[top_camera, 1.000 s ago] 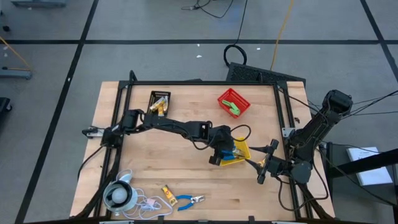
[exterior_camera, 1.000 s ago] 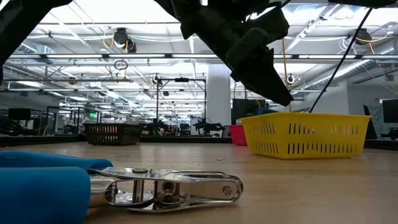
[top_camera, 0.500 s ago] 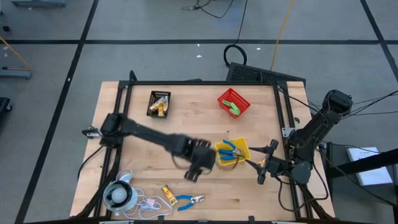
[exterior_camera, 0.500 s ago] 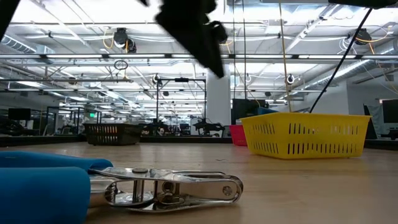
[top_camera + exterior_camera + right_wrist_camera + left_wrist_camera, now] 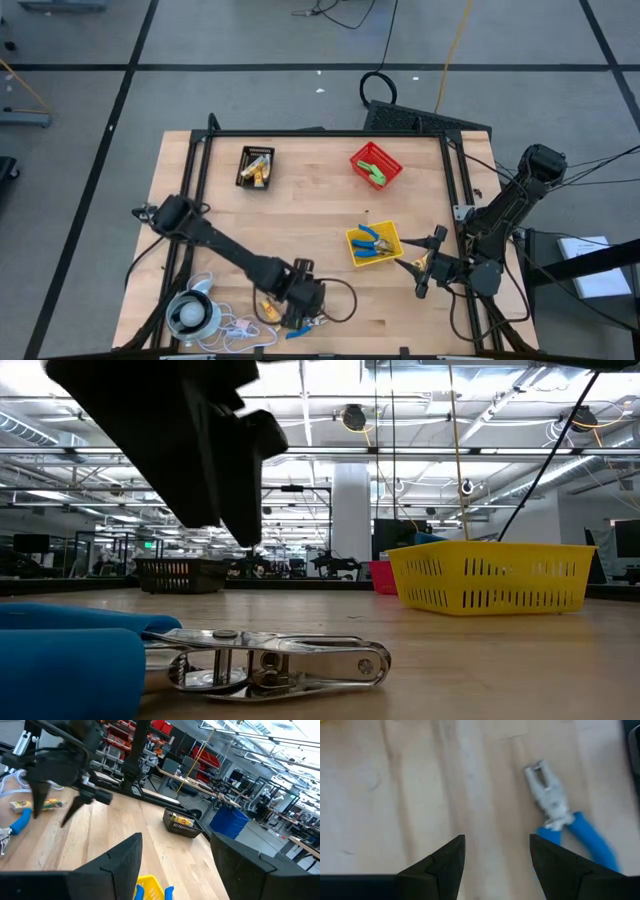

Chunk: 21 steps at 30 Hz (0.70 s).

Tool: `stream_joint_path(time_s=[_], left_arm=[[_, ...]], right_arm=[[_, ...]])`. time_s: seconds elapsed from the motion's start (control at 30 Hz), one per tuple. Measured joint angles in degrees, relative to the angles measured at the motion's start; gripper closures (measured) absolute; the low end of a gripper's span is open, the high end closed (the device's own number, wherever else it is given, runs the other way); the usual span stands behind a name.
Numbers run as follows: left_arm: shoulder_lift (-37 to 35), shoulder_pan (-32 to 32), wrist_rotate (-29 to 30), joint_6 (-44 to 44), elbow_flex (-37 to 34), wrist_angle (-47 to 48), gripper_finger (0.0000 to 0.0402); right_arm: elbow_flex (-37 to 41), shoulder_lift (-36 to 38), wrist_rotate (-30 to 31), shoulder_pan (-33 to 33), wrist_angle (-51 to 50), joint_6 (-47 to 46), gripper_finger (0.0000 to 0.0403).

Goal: Pick & Place School Supplies
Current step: Put the blue punch plier into the yellow bin

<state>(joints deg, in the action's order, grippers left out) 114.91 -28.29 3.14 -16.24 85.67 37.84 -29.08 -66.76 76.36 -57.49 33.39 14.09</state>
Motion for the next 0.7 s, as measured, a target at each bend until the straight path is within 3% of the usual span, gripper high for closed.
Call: stream_joint_path(time_s=[0.33,0.57,0.7], left_arm=[[0.0,-5.7,-0.1,-14.6,-0.1,-0.6,0.0176],[0.3,-6.8,1.8,-17.1,-0.3,-2.0,0.0176],[0.2,-6.3,0.9,-18.9,-3.9,-5.7,0.0176]], right_arm=[[0.0,0.0,0.1,-1.7,0.0,0.5,0.0177],[0.0,0.0,0.1,-2.3,0.0,0.5,0.0177],[0.0,0.0,0.1,-2.3,0.0,0.4,0.0177]])
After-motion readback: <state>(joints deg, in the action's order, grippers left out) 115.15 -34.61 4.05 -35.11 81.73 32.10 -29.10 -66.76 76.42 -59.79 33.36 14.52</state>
